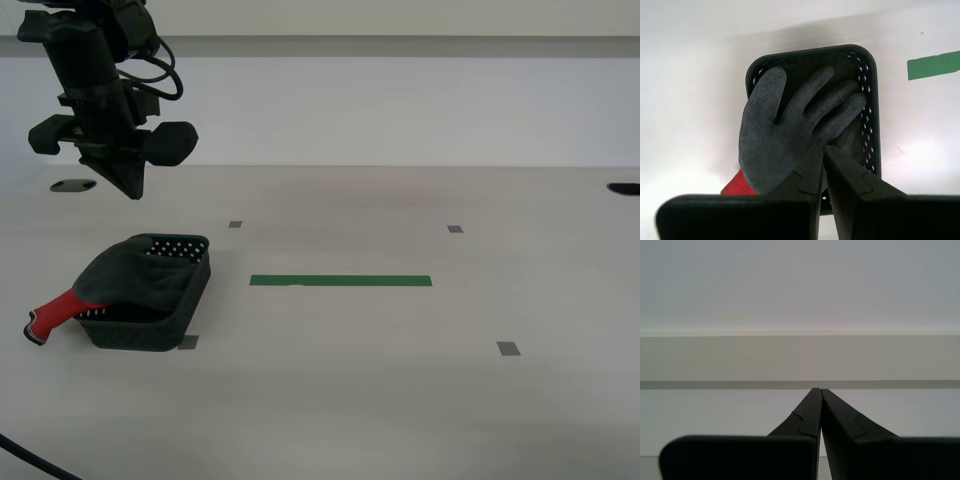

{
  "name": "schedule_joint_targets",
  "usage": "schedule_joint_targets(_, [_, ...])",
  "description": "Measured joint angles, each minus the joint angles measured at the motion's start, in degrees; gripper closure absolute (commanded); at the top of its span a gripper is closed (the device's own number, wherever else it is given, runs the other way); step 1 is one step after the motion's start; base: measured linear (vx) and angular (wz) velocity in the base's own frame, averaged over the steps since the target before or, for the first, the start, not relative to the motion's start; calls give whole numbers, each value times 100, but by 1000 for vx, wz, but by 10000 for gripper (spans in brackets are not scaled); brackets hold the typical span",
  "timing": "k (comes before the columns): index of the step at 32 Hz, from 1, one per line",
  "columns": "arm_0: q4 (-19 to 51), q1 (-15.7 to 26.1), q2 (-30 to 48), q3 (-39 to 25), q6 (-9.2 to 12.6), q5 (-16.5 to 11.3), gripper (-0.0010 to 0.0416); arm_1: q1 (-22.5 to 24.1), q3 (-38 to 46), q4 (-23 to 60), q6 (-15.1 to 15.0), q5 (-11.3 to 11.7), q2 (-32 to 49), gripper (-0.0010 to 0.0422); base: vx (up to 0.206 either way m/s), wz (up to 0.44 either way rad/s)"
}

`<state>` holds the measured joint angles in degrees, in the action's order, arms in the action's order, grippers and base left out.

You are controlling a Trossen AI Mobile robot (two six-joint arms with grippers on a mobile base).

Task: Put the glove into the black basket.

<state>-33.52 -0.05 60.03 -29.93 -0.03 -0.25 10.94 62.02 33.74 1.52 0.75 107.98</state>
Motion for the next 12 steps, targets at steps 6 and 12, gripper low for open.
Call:
schedule_joint_targets(6, [2,7,2,0,0,0,405,0,0,-2,0,0,0,405,0,0])
schedule_joint_targets(12, [2,7,2,0,0,0,405,0,0,-2,0,0,0,405,0,0])
